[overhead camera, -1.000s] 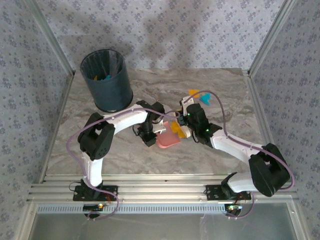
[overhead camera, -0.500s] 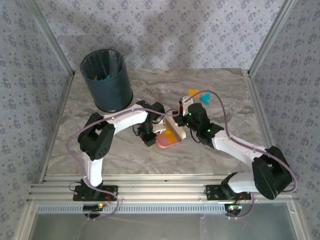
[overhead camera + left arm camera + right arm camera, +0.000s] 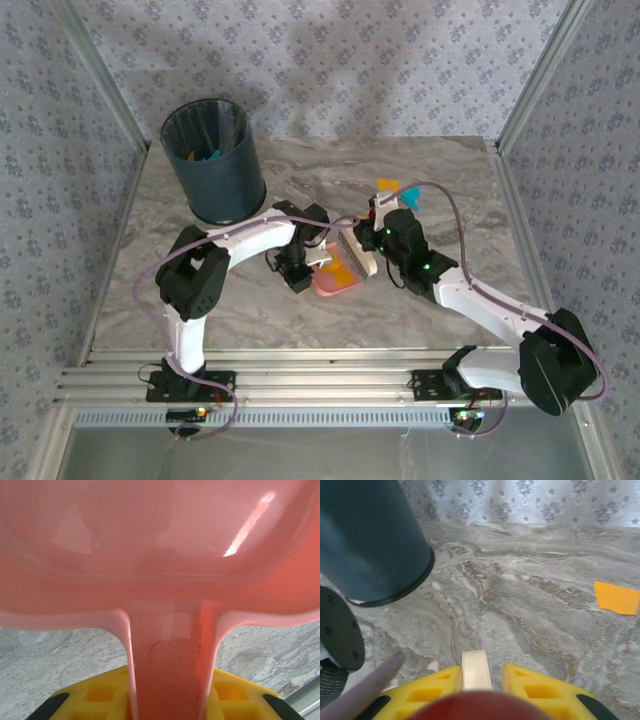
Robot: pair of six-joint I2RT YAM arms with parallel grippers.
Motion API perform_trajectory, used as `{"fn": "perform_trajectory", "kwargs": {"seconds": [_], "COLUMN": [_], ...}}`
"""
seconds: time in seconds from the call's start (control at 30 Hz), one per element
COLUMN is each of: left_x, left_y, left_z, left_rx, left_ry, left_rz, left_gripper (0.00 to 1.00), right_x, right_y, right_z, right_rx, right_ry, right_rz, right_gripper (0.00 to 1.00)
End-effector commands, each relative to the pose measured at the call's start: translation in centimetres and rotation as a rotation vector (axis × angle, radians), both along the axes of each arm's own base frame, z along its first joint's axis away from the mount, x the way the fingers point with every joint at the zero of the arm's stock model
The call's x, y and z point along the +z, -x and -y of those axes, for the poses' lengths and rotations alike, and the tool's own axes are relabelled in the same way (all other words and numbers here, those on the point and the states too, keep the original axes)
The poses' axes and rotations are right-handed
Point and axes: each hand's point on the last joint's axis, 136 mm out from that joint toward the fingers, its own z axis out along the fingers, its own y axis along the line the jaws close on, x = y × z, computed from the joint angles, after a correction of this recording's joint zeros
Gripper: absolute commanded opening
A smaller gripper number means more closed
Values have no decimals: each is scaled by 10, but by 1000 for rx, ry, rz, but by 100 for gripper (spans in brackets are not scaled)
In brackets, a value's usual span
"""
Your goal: Sweep away the paper scraps from the table
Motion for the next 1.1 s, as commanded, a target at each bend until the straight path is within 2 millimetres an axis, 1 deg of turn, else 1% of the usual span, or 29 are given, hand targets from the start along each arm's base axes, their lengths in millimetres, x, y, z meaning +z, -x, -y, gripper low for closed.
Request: {"fn": "perform_trajectory", "kwargs": {"seconds": [0.0, 0.07, 0.13, 0.4, 0.53, 0.6, 0.7, 0.83, 0.93, 1.07], "left_x": [8, 8, 9, 10, 10, 10, 10, 10, 11, 12], "left_y": [-3, -6, -7, -12, -13, -14, -15, -16, -16, -16], "left_z": [-10, -11, -11, -15, -16, -16, -17, -18, -18, -18], "left_rx": [29, 41, 49, 70, 77, 79, 84, 90, 91, 91], "left_ry": [-40, -38, -36, -35, -36, -38, -38, -39, -35, -35], "left_rz": [12, 14, 15, 17, 20, 20, 22, 19, 22, 23], "left_gripper": [0, 0, 0, 0, 0, 0, 0, 0, 0, 0], "right_x": [11, 11, 13, 15, 12, 11, 12, 12, 11, 4], "right_y": [-11, -19, -28, -76, -100, -110, -123, -133, -141, -156], "right_z": [29, 42, 59, 127, 162, 177, 195, 213, 226, 237], "right_rx": [-121, -158, -212, -384, -485, -522, -564, -628, -685, -740], "right_ry": [10, 22, 26, 49, 66, 68, 67, 86, 109, 178], "right_rz": [42, 50, 63, 102, 87, 89, 89, 81, 75, 50], "right_gripper": [0, 0, 0, 0, 0, 0, 0, 0, 0, 0]}}
